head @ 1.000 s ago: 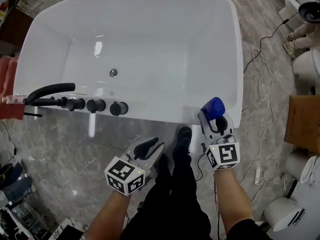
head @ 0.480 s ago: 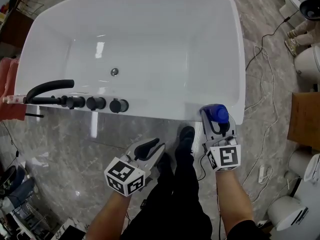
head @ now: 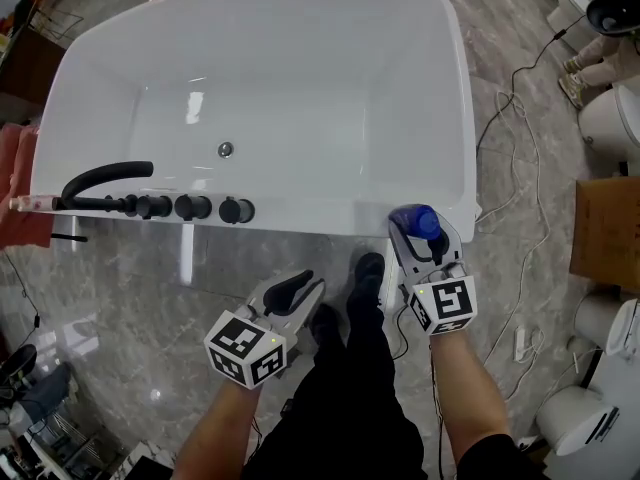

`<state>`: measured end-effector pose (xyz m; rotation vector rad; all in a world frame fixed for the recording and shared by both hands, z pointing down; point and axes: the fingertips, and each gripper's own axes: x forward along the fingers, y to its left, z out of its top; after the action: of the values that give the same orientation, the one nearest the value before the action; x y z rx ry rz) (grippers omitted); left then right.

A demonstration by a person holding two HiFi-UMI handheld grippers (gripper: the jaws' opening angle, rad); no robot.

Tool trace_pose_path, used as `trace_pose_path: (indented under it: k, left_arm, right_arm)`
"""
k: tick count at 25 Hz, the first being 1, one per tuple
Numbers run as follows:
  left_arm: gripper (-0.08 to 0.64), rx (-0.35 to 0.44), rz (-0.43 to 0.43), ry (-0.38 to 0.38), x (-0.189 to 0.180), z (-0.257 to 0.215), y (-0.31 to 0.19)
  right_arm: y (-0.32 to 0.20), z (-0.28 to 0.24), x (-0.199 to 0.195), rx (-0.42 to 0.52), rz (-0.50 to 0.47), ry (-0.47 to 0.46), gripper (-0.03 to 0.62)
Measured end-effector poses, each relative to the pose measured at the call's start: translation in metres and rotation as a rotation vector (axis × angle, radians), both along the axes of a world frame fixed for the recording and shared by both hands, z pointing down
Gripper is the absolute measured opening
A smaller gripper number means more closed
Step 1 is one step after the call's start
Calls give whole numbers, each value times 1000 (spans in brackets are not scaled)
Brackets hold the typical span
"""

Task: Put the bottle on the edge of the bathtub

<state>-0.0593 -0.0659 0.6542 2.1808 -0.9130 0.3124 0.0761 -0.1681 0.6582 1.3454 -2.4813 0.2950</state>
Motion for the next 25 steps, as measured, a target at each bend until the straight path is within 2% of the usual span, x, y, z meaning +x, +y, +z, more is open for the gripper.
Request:
trace_pose_path:
  k: [12,15,20,25]
  left_arm:
    - [78,54,-50,-32,-14,-73,-3]
    - [75,85,-53,-32,-18,-97,-1]
    - [55,141,-68,-61,-24,-143,3]
    - [35,218,-91,-74,-28,-190,13]
  right_arm:
    - [21,-58,16,-62,10,25,206]
    - [33,-75,21,-85,39,27,207]
    - [50,-135,28,-80,107,-23,207]
    - [80,-197,23,-58,73,-51,156]
